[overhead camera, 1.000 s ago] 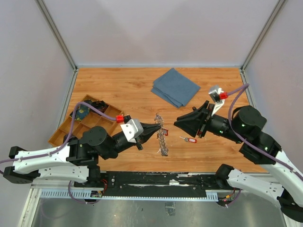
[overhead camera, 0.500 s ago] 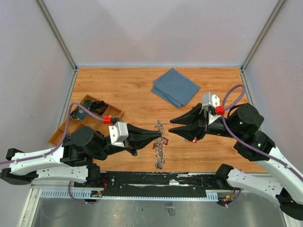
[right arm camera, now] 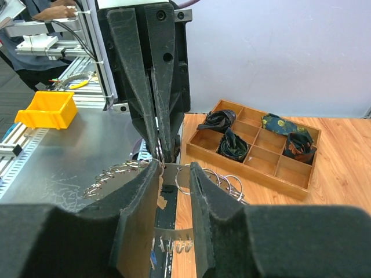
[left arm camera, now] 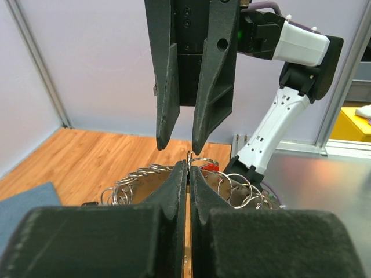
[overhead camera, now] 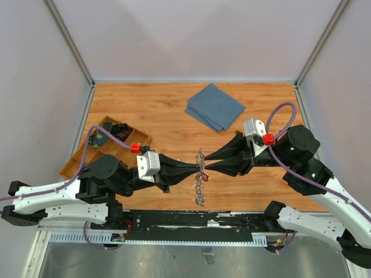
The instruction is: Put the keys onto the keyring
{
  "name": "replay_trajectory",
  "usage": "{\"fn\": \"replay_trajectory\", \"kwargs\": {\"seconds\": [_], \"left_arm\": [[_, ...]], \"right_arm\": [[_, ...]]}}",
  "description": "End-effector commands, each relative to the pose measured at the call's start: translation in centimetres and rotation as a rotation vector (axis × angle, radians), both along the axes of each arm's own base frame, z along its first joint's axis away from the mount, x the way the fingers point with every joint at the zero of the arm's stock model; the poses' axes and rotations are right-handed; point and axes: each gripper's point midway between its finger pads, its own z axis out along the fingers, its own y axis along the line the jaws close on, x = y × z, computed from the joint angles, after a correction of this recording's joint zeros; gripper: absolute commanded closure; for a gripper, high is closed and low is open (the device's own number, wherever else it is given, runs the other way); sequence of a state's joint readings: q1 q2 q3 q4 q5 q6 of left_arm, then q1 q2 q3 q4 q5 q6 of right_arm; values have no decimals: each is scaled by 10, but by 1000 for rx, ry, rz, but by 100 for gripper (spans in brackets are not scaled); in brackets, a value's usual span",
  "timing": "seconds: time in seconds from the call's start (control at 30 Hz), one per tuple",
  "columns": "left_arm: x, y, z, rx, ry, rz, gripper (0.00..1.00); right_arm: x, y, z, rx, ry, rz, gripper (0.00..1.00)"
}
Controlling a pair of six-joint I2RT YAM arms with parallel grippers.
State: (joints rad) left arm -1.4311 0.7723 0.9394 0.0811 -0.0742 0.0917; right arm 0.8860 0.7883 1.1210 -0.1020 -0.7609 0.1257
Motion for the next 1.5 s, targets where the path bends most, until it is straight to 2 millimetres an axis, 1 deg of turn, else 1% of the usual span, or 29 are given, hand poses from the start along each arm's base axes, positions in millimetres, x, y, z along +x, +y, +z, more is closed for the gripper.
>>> {"fn": "replay_trajectory", "kwargs": {"seconds": [0.0, 0.27, 0.6, 0.7, 0.8, 0.83, 1.0, 1.1, 1.13, 1.2, 1.27, 1.47], "left_arm": [[-7, 8, 38, -120, -17, -24, 99], [-7, 6, 38, -119, -19, -27, 100], [-7, 4, 40, -124, -20, -27, 99], [-6, 3, 40, -126, -19, -26, 99], [-7, 4, 41, -129, -20, -27, 99], [-7, 4, 41, -131, -19, -28, 99], [-8, 3, 41, -129, -18, -33, 99], [-7, 4, 40, -128, -11, -32, 94], [-7, 4, 39, -127, -10, -29, 92], [-7, 4, 37, -121, -5, -28, 88], [-6, 4, 35, -115, 1, -25, 86], [-1, 3, 30, -96, 20, -1, 82]], "right_arm": [[-8, 0, 6, 22, -27, 46, 71], [-10, 6, 3, 12, -15, 78, 74], [-13, 8, -4, -7, -7, 98, 78], [-13, 9, -6, -14, -5, 101, 85], [-13, 9, -7, -21, -6, 105, 97], [-13, 9, -7, -21, -7, 104, 99], [-12, 5, -4, -36, -31, 88, 100], [-13, 0, -1, -71, -63, 83, 100], [-15, -2, 3, -80, -79, 83, 100], [-14, -5, 0, -135, -78, 84, 100], [-14, -7, 1, -172, -92, 82, 100], [-12, -16, 0, -277, -125, 74, 100]]}}
